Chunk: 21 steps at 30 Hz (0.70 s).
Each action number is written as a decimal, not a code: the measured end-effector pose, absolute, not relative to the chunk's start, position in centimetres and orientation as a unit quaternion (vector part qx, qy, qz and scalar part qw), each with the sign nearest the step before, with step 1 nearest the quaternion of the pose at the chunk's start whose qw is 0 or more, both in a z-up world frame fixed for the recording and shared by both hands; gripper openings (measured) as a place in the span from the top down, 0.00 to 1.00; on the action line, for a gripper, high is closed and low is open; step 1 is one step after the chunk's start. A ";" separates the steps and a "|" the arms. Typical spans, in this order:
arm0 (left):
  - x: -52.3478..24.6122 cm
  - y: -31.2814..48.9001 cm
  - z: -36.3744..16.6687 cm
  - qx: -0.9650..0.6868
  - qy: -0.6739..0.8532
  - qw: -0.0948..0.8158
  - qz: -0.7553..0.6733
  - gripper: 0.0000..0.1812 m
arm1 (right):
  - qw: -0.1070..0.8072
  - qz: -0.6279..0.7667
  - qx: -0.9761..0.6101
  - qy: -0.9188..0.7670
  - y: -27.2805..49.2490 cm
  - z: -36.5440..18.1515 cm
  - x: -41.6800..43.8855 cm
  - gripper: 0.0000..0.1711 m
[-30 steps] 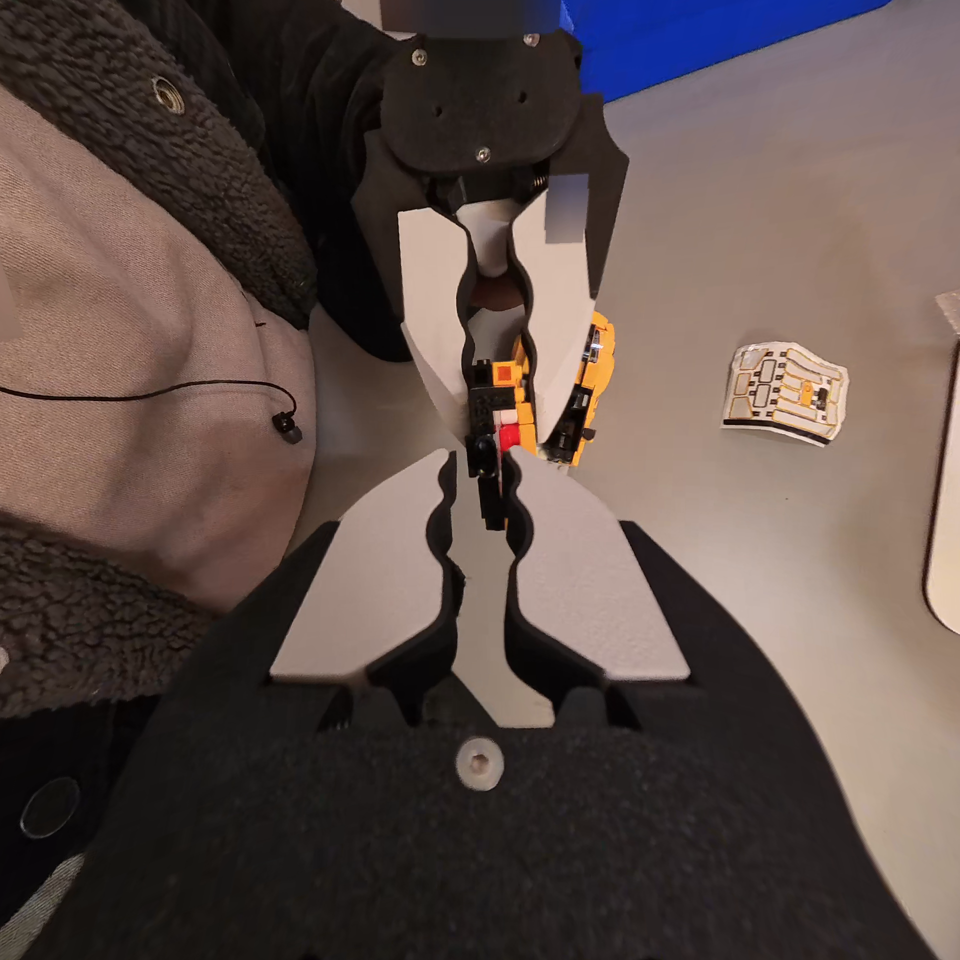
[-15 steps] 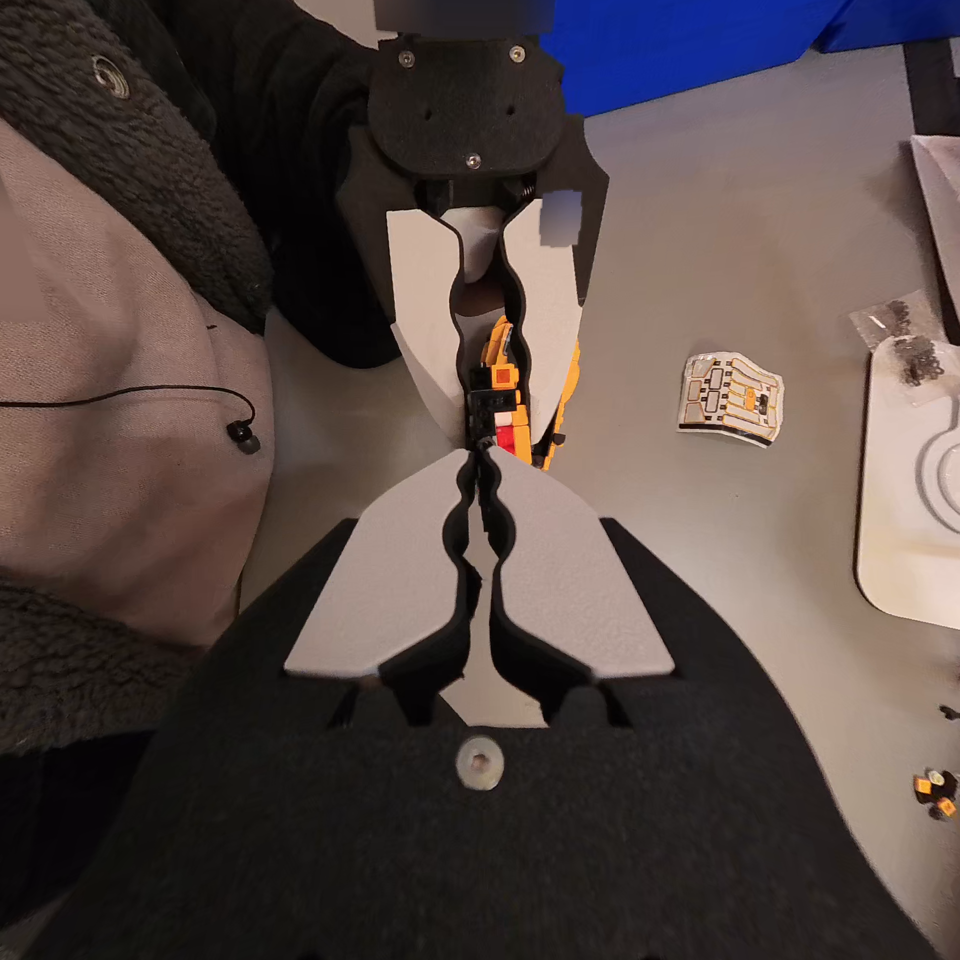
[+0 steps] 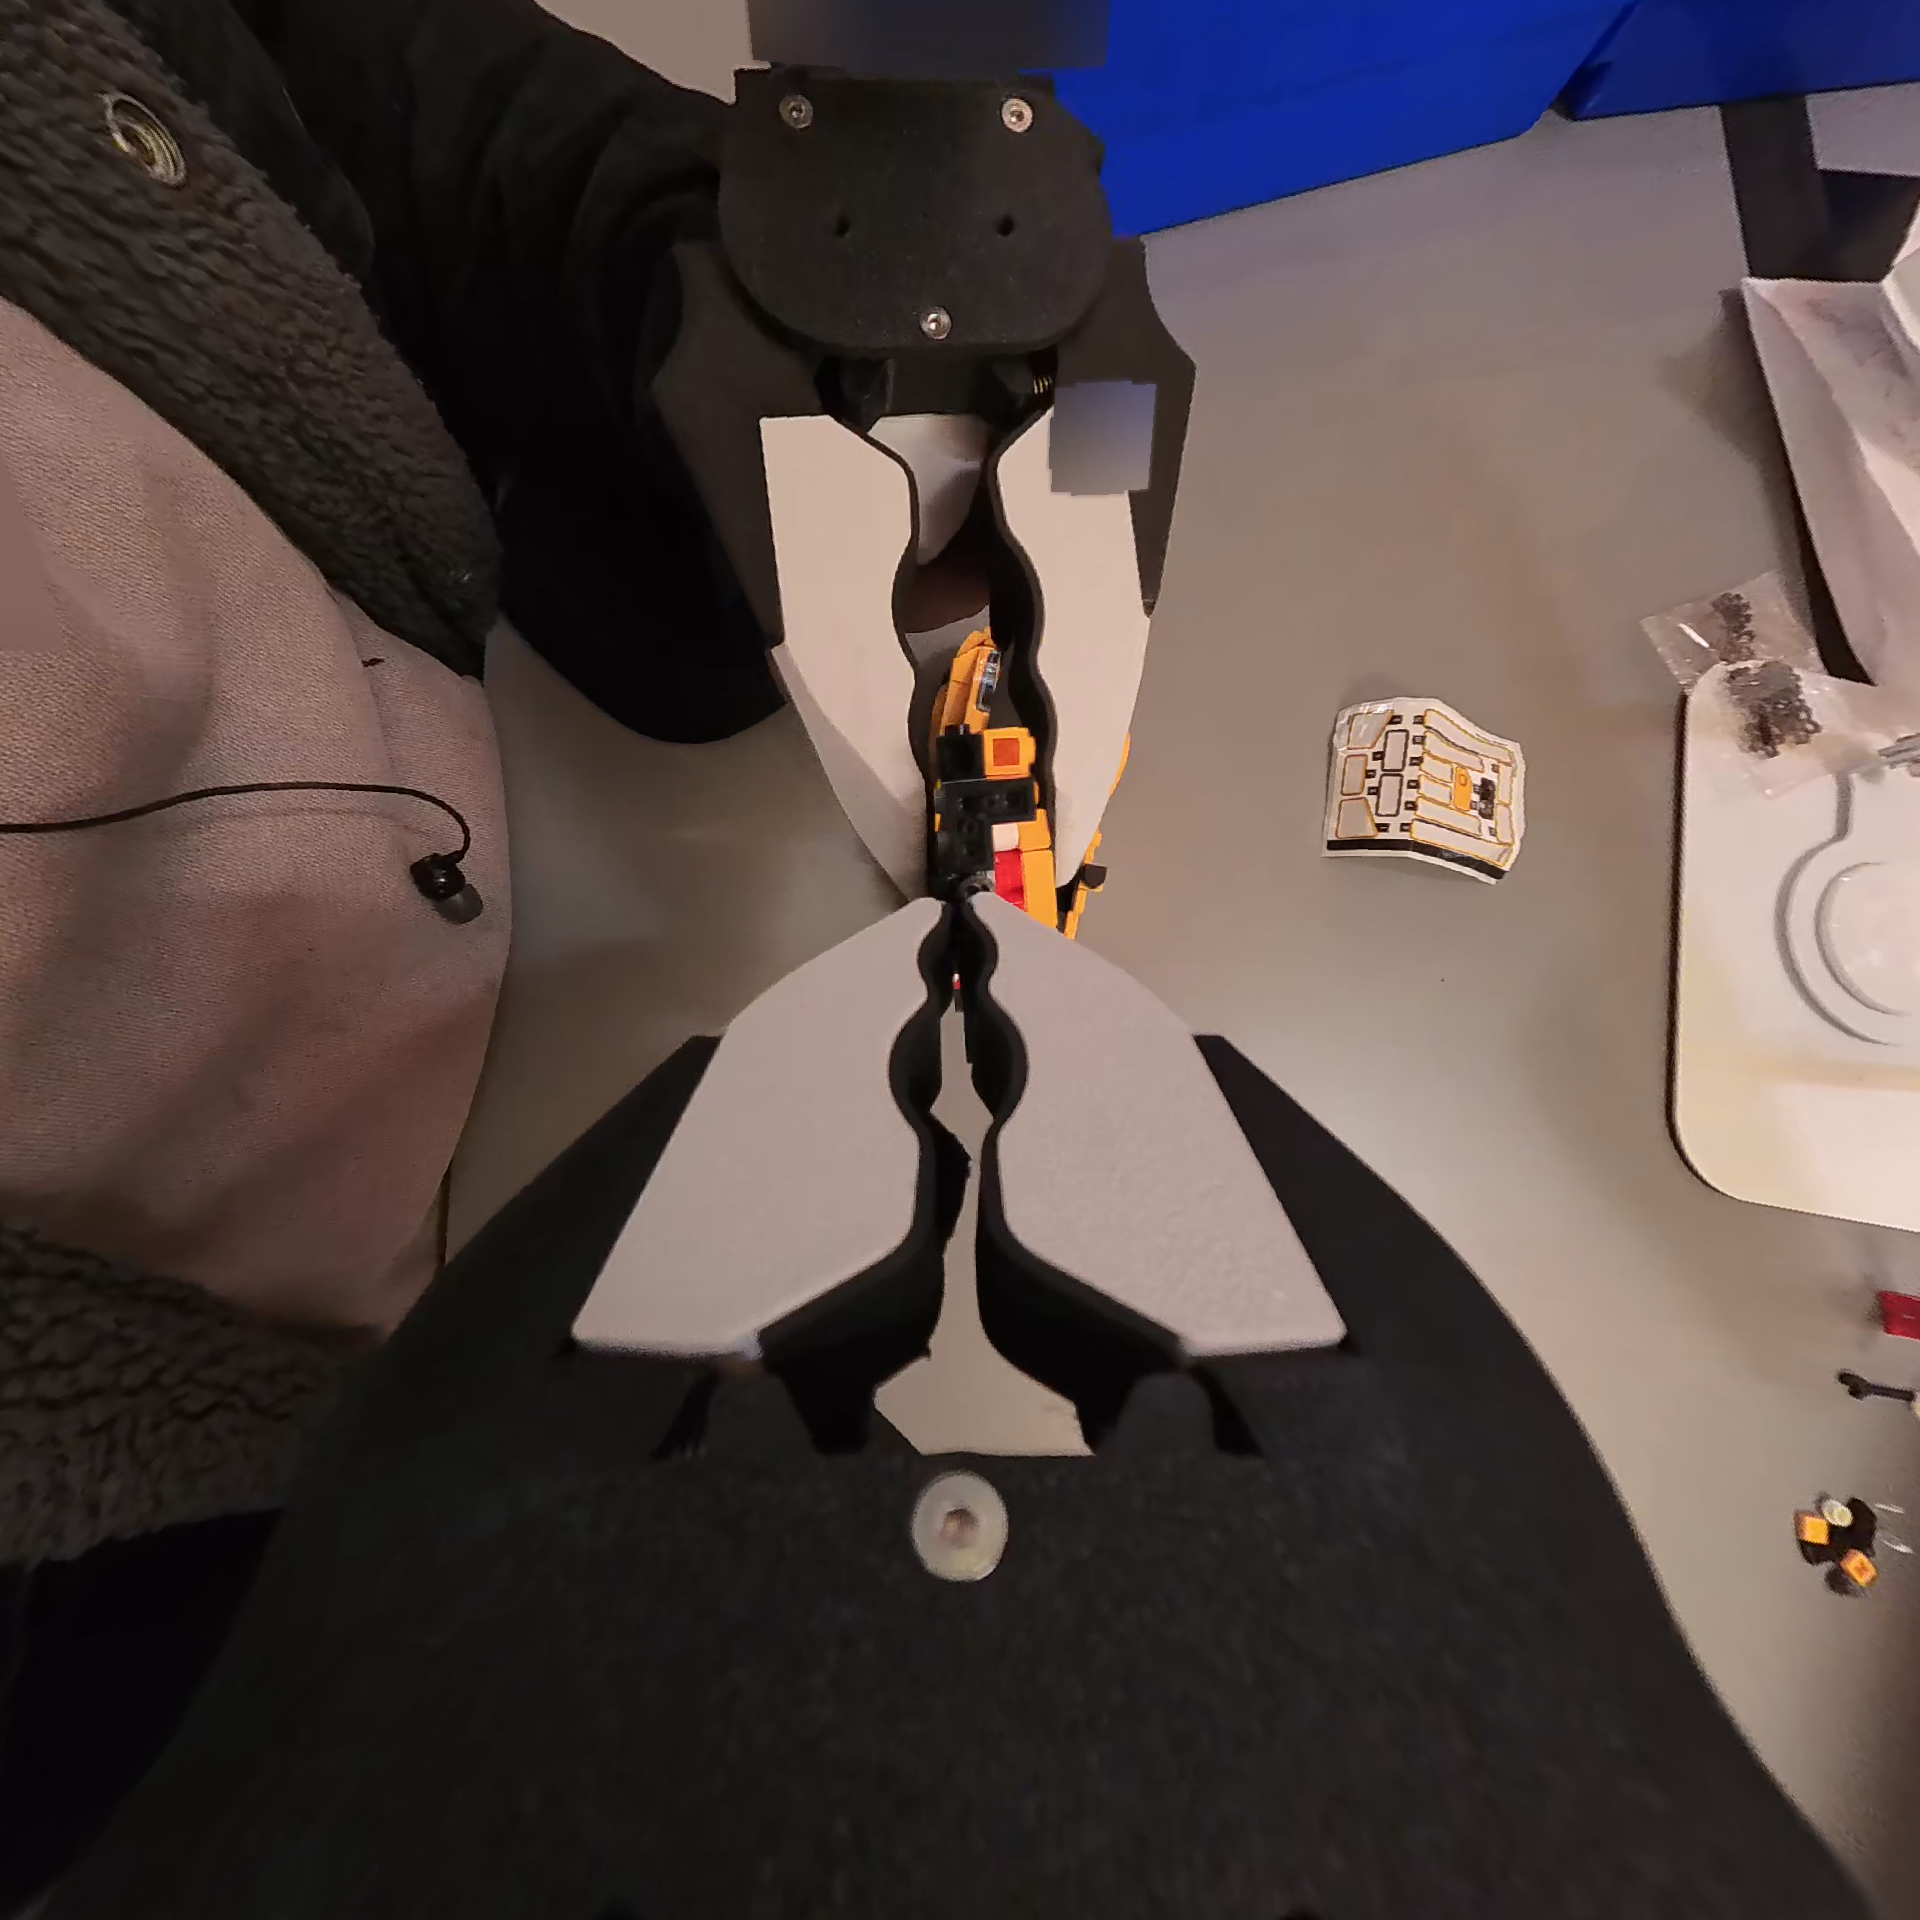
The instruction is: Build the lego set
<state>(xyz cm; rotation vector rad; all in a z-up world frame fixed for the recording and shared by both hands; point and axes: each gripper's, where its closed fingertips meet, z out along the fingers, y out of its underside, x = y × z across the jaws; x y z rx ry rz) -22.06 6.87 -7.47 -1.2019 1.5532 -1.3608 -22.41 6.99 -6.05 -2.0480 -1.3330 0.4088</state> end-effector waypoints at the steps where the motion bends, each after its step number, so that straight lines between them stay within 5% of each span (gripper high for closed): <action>1: -22.0 6.9 -7.5 -0.469 0.604 0.367 -0.530 0.87 | 0.328 0.153 -0.782 -0.508 7.1 -6.1 -22.4 1.00; 21: -22.1 6.6 -7.1 -0.459 0.603 0.371 -0.537 0.87 | 0.333 0.183 -0.770 -0.513 6.4 -5.3 -22.8 0.95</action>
